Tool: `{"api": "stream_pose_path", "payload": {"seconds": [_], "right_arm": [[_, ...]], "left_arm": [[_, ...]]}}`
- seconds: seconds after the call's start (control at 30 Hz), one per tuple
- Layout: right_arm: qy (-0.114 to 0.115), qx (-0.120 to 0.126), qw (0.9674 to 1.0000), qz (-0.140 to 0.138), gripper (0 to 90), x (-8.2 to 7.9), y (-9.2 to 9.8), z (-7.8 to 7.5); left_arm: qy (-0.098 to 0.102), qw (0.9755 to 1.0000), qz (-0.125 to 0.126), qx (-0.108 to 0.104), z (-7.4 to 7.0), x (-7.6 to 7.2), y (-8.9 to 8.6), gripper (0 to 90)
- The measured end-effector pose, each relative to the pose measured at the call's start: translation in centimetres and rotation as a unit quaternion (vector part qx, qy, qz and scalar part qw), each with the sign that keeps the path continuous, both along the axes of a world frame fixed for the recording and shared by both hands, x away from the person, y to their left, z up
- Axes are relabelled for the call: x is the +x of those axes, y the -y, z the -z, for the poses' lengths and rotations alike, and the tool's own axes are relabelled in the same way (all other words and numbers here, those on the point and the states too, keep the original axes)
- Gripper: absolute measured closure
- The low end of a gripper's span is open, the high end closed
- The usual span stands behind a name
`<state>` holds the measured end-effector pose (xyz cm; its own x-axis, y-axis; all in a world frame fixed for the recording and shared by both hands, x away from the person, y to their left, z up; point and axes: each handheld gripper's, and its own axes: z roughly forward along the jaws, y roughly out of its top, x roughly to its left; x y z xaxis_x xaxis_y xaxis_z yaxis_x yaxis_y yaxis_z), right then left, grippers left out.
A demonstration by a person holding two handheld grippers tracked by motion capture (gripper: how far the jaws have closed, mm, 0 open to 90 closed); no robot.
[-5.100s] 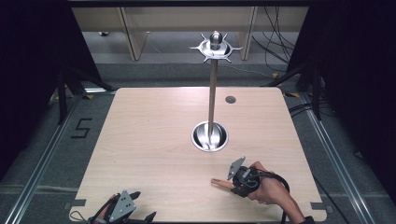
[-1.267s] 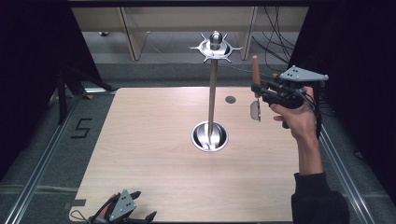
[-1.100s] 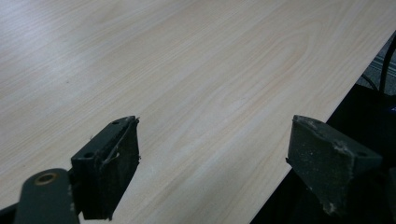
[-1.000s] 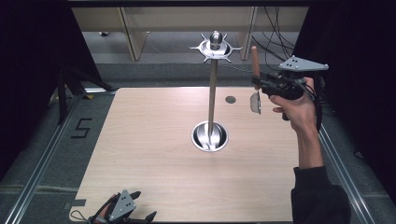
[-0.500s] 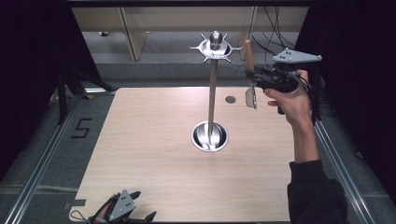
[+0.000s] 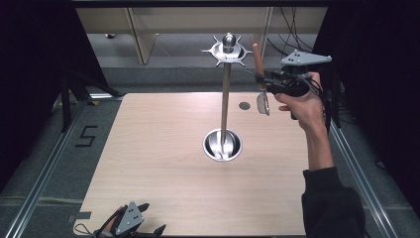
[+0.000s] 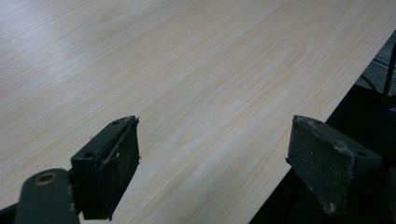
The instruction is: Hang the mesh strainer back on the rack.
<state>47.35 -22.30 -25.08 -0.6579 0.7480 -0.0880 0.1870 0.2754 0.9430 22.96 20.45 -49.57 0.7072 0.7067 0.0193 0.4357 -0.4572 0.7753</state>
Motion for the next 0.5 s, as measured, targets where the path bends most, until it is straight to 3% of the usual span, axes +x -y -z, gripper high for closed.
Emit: {"api": "stream_pose_path", "payload": {"seconds": [0.07, 0.1, 0.17, 0.2, 0.27, 0.3, 0.4, 0.43, 0.47, 0.5], "right_arm": [[-0.008, 0.002, 0.9999, -0.007, 71.3, 0.01, -0.13, 0.01], [-0.002, -0.003, 1.0, -0.006, 71.3, 0.06, -0.13, -0.01], [-0.01, -0.006, 0.9999, -0.011, 71.3, 0.02, -0.25, 0.0], [-0.006, -0.006, 0.9999, -0.012, 71.3, 0.07, -0.32, 0.06], [-0.009, -0.008, 0.9999, -0.012, 71.3, 0.07, -0.32, 0.08], [-0.012, -0.007, 0.9998, -0.013, 71.3, 0.07, -0.36, 0.11], [-0.005, -0.008, 0.9999, -0.008, 71.3, 0.07, -0.4, 0.18], [-0.013, -0.008, 0.9998, -0.014, 71.3, 0.05, -0.46, 0.3], [-0.014, -0.01, 0.9998, -0.013, 71.3, 0.01, -0.42, 0.35], [-0.011, -0.008, 0.9997, -0.019, 71.3, 0.11, -0.47, 0.51]], "left_arm": [[-0.003, 0.9997, -0.006, -0.024, 0.07, -0.14, 0.24, 16.1], [-0.003, 0.9997, -0.006, -0.024, 0.07, -0.14, 0.24, 16.1], [-0.004, 0.9997, -0.007, -0.023, 0.05, -0.16, 0.24, 16.1], [-0.001, 1.0, -0.003, -0.007, 0.01, -0.05, 0.08, 16.1], [-0.001, 1.0, -0.001, -0.001, -0.05, -0.06, -0.01, 16.1], [-0.003, 0.9998, -0.006, -0.02, 0.03, -0.17, 0.2, 16.1], [-0.002, 0.9997, -0.009, -0.023, 0.04, -0.19, 0.24, 16.1], [-0.001, 0.9999, -0.005, -0.009, -0.01, -0.11, 0.08, 16.1], [-0.002, 0.9997, -0.008, -0.023, 0.05, -0.19, 0.25, 16.1], [-0.001, 1.0, -0.001, 0.0, -0.07, -0.08, -0.02, 16.1]]}}
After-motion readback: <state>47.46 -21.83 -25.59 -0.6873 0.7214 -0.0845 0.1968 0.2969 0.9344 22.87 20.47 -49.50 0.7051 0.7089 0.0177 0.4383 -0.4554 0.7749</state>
